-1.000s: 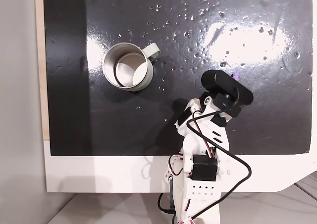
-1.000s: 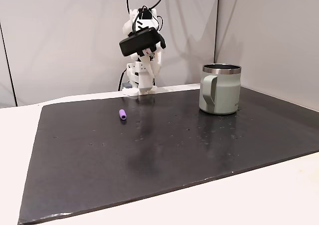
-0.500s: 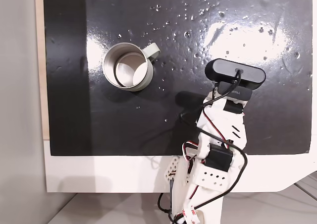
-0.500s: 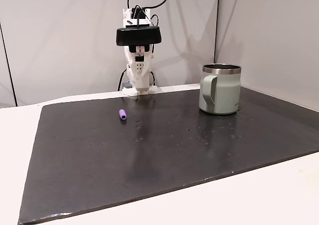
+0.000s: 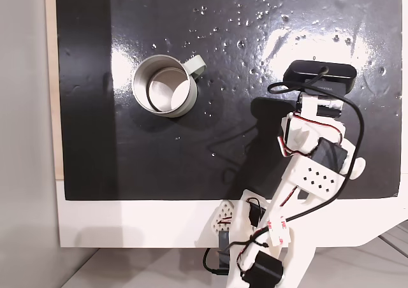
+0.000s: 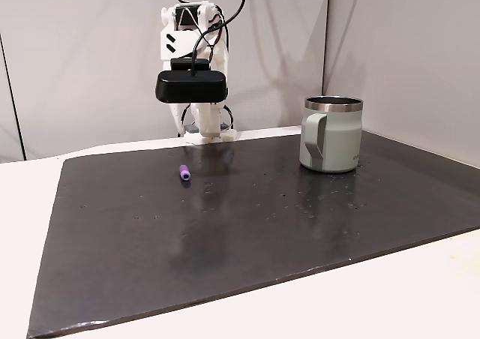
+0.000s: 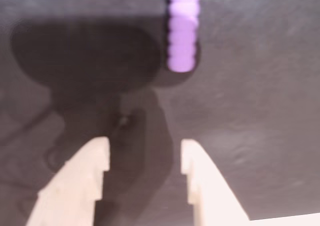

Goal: Grasp a pengrip and put it in the cup.

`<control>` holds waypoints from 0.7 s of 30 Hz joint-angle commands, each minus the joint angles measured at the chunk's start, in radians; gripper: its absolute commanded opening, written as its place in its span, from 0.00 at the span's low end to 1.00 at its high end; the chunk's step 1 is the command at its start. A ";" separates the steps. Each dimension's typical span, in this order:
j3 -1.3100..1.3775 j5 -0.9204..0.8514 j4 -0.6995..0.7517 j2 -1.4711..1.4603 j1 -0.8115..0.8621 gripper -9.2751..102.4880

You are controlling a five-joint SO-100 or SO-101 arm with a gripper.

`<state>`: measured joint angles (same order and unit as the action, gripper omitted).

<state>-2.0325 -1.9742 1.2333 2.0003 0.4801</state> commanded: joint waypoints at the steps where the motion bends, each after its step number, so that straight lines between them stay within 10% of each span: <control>1: 0.155 -0.086 0.017 -0.101 0.052 0.27; 21: 0.509 -0.012 0.046 -0.577 0.032 0.32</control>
<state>-1.5907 -2.0172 1.3131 1.4312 0.5277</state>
